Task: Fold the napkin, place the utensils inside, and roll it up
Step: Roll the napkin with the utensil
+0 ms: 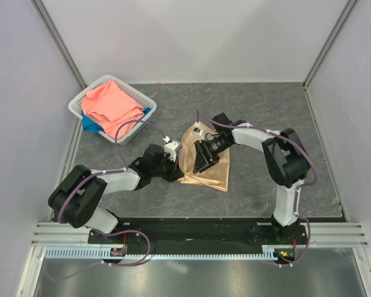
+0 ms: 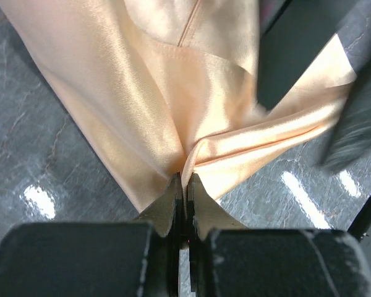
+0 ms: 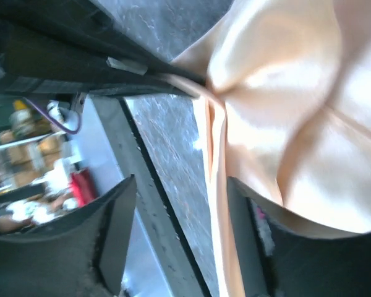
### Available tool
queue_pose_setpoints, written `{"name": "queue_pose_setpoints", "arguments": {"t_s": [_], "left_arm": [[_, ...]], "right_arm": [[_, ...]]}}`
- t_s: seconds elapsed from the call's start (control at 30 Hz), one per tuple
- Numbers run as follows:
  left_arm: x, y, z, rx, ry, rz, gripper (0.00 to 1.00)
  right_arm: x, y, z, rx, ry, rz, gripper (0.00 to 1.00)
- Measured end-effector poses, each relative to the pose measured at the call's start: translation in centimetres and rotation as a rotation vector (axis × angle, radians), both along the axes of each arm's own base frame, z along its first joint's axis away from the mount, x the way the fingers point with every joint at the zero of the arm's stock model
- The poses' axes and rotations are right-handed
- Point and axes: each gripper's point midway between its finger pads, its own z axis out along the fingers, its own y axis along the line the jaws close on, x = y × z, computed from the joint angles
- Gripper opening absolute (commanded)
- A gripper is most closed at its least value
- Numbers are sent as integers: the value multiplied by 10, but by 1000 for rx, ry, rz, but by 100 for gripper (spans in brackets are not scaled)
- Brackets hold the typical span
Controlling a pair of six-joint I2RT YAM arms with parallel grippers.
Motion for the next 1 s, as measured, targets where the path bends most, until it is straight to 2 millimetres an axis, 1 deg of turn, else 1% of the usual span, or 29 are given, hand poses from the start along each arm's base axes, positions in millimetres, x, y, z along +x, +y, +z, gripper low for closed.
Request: {"name": "queue_pose_setpoints", "arguments": {"t_s": [0.13,0.2,0.33,0.47,0.57,0.67,0.83,1.0], "left_arm": [[0,1,0,9,40,23,2],[2,2,2,10,61,36,2],[7,5,6,2,109,71,2],[11,5,9,-9,159,86,2],[11,4,6,-13,208,89,2],[10,5,5,-12,247,95,2],[10,8,7,-24,285,106,2],[9,10,5,-25,309,113,2]], "right_arm": [[5,-21,29,-12,-175,-67,76],[0,-31,39,-28,-271,-95,77],[-12,-45,45,-122,-515,-131,79],[-22,-44,50,-190,-745,-129,80],[-19,-42,47,-243,-857,-123,80],[-17,-39,39,-305,-942,-90,80],[-24,-33,20,-372,-997,2,79],[-34,-30,3,-412,-1013,88,75]]}}
